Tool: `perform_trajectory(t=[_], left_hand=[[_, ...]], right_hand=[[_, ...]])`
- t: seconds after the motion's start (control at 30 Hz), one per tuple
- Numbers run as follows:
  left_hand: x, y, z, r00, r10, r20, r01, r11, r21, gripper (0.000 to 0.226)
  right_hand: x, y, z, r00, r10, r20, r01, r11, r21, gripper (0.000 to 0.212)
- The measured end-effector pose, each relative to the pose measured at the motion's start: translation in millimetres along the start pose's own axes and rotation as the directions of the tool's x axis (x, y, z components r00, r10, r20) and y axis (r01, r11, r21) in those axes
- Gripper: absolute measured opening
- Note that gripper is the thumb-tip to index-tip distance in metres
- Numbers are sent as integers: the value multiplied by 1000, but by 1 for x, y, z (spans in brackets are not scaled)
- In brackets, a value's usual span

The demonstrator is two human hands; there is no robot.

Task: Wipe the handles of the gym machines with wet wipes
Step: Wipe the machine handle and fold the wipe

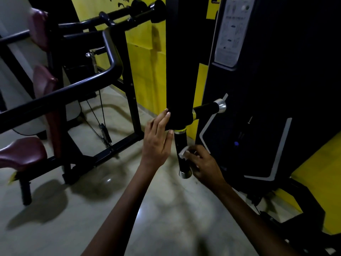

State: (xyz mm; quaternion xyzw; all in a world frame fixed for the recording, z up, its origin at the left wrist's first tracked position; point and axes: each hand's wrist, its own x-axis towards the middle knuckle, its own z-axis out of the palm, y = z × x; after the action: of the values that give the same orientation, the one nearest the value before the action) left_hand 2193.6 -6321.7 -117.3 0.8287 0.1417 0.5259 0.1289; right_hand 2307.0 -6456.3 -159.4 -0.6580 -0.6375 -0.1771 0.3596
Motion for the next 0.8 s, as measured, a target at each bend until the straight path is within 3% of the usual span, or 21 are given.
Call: perform_trajectory(t=[0.17, 0.33, 0.47, 0.63, 0.8], left_hand=[[0, -1, 4, 1000, -3, -26, 3, 1000, -5, 42], [0, -1, 4, 999, 3, -35, -3, 1000, 11, 42], [0, 0, 5, 999, 7, -40, -7, 1000, 10, 42], [0, 0, 7, 999, -3, -49, 4, 1000, 8, 42], [-1, 2, 6, 999, -22, -45, 22, 1000, 7, 42]], right_hand=[[47, -7, -5, 947, 174, -271, -121, 972, 201, 18], [13, -1, 9, 954, 240, -181, -176, 934, 311, 12], [0, 11, 0, 986, 169, 10, -167, 965, 201, 21], [43, -2, -10, 951, 204, -233, -148, 960, 236, 15], [18, -4, 11, 944, 264, -198, -195, 930, 311, 16]])
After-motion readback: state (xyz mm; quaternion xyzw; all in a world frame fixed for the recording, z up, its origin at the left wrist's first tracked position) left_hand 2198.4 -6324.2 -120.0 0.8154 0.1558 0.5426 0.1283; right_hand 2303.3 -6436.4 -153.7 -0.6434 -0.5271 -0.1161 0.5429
